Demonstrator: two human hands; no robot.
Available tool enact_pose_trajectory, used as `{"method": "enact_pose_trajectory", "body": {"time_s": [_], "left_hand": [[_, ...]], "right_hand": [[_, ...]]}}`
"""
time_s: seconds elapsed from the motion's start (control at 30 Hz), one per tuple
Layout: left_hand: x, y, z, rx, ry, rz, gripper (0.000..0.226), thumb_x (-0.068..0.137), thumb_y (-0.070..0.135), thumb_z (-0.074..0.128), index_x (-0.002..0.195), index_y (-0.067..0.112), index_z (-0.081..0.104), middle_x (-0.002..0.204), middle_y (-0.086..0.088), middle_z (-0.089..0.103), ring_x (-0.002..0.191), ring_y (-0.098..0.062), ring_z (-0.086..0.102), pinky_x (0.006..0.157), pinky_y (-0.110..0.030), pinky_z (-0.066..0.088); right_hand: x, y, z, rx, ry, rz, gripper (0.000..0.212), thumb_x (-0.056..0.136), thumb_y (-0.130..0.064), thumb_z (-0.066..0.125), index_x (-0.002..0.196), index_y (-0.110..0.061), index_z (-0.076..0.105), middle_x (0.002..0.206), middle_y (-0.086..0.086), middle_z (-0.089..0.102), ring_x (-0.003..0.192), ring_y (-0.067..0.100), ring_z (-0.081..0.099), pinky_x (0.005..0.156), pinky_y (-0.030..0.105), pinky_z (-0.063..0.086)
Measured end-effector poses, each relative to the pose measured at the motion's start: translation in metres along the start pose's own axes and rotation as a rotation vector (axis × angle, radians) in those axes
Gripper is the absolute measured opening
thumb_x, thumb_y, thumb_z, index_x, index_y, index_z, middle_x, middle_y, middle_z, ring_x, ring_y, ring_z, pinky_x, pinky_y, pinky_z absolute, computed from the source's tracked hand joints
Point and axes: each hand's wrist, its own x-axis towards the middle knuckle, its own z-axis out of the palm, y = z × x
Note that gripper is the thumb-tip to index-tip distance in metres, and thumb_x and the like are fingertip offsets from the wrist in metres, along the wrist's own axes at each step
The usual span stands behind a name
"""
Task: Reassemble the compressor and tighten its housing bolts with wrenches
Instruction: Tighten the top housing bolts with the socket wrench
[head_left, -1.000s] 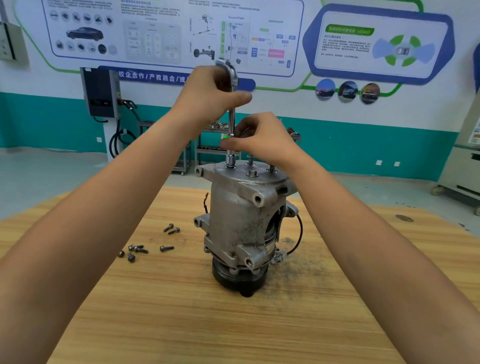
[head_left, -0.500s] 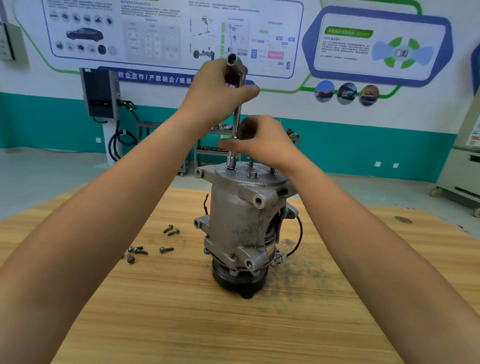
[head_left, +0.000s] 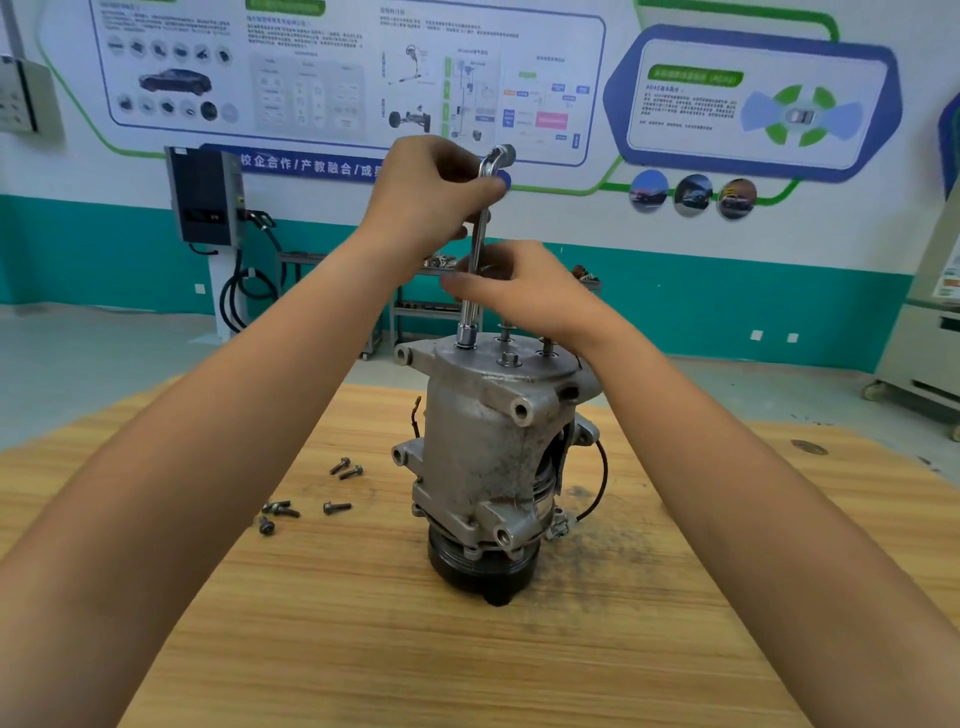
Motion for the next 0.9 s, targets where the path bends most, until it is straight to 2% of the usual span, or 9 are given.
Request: {"method": "enact_pose_trajectory", "body": {"time_s": [0.13, 0.27, 0.37, 0.47, 0.53, 0.6, 0.67, 0.8, 0.9], "left_hand": [[0.002, -0.001, -0.006, -0.074, -0.081, -0.02, 0.007, 0.089, 0.009, 0.059, 0.088, 0.015, 0.062, 0.077, 0.003, 0.065, 0.062, -0.001, 0.065, 0.071, -0.025, 0.054], [0.002, -0.004, -0.003, 0.002, -0.057, -0.012, 0.006, 0.089, 0.016, 0.059, 0.095, 0.018, 0.06, 0.09, 0.0, 0.066, 0.079, -0.009, 0.064, 0.071, -0.027, 0.051], [0.004, -0.008, 0.0, 0.066, -0.009, 0.01, 0.013, 0.082, 0.022, 0.07, 0.083, 0.021, 0.057, 0.081, 0.003, 0.062, 0.07, -0.006, 0.06, 0.062, -0.022, 0.052], [0.007, -0.014, -0.001, -0.03, 0.036, -0.027, 0.011, 0.08, 0.016, 0.073, 0.083, 0.014, 0.062, 0.072, 0.004, 0.063, 0.061, -0.004, 0.061, 0.062, -0.019, 0.053], [0.007, -0.016, -0.004, -0.111, 0.018, -0.078, 0.009, 0.082, 0.014, 0.071, 0.084, 0.014, 0.062, 0.073, 0.001, 0.065, 0.061, -0.005, 0.062, 0.065, -0.019, 0.054], [0.007, -0.017, -0.006, -0.164, -0.028, -0.116, 0.006, 0.085, 0.013, 0.067, 0.084, 0.015, 0.061, 0.077, 0.0, 0.067, 0.065, -0.006, 0.065, 0.069, -0.022, 0.054], [0.005, -0.012, -0.005, -0.144, -0.075, -0.111, 0.006, 0.087, 0.014, 0.063, 0.082, 0.016, 0.061, 0.078, 0.001, 0.069, 0.067, -0.007, 0.066, 0.072, -0.029, 0.054], [0.002, -0.004, 0.004, 0.24, -0.055, 0.035, 0.021, 0.08, 0.023, 0.071, 0.089, 0.005, 0.067, 0.085, -0.01, 0.069, 0.079, -0.019, 0.064, 0.081, -0.038, 0.052], [0.002, -0.004, 0.003, 0.182, -0.029, 0.072, 0.01, 0.079, 0.013, 0.071, 0.084, 0.006, 0.066, 0.076, -0.007, 0.067, 0.071, -0.015, 0.067, 0.076, -0.035, 0.056]], "right_hand": [[-0.004, 0.001, -0.007, 0.171, -0.107, 0.015, 0.019, 0.088, -0.009, 0.062, 0.084, -0.028, 0.061, 0.082, -0.014, 0.067, 0.079, -0.006, 0.063, 0.065, 0.004, 0.047], [-0.001, 0.003, -0.002, -0.062, 0.082, 0.017, 0.018, 0.079, -0.025, 0.075, 0.076, -0.026, 0.057, 0.081, -0.007, 0.064, 0.081, 0.009, 0.064, 0.071, 0.025, 0.053], [0.004, 0.002, 0.002, -0.237, 0.155, -0.019, 0.025, 0.077, -0.036, 0.075, 0.072, -0.025, 0.052, 0.071, -0.009, 0.058, 0.068, 0.006, 0.056, 0.058, 0.023, 0.045], [0.003, 0.001, -0.003, -0.073, -0.004, 0.029, 0.009, 0.087, -0.029, 0.064, 0.088, -0.02, 0.062, 0.083, -0.01, 0.064, 0.082, 0.004, 0.061, 0.059, 0.01, 0.043], [0.002, 0.0, -0.008, 0.036, -0.108, 0.063, 0.014, 0.09, -0.018, 0.059, 0.103, -0.016, 0.064, 0.098, -0.006, 0.068, 0.095, 0.004, 0.062, 0.074, 0.011, 0.046], [0.002, 0.002, -0.01, 0.036, -0.095, 0.034, 0.013, 0.089, -0.012, 0.06, 0.101, -0.019, 0.063, 0.095, -0.009, 0.068, 0.094, 0.004, 0.062, 0.08, 0.013, 0.048], [0.002, 0.002, -0.011, 0.001, -0.03, 0.021, 0.01, 0.086, -0.015, 0.066, 0.09, -0.023, 0.06, 0.084, -0.014, 0.063, 0.086, 0.003, 0.062, 0.073, 0.012, 0.047], [0.002, 0.004, -0.003, -0.047, 0.096, -0.002, 0.024, 0.078, -0.023, 0.075, 0.072, -0.027, 0.052, 0.07, -0.014, 0.056, 0.066, -0.002, 0.054, 0.053, 0.01, 0.038], [0.001, 0.002, -0.004, -0.029, 0.044, -0.013, 0.019, 0.082, -0.026, 0.072, 0.074, -0.029, 0.054, 0.069, -0.018, 0.057, 0.064, -0.008, 0.053, 0.051, 0.006, 0.037]]}}
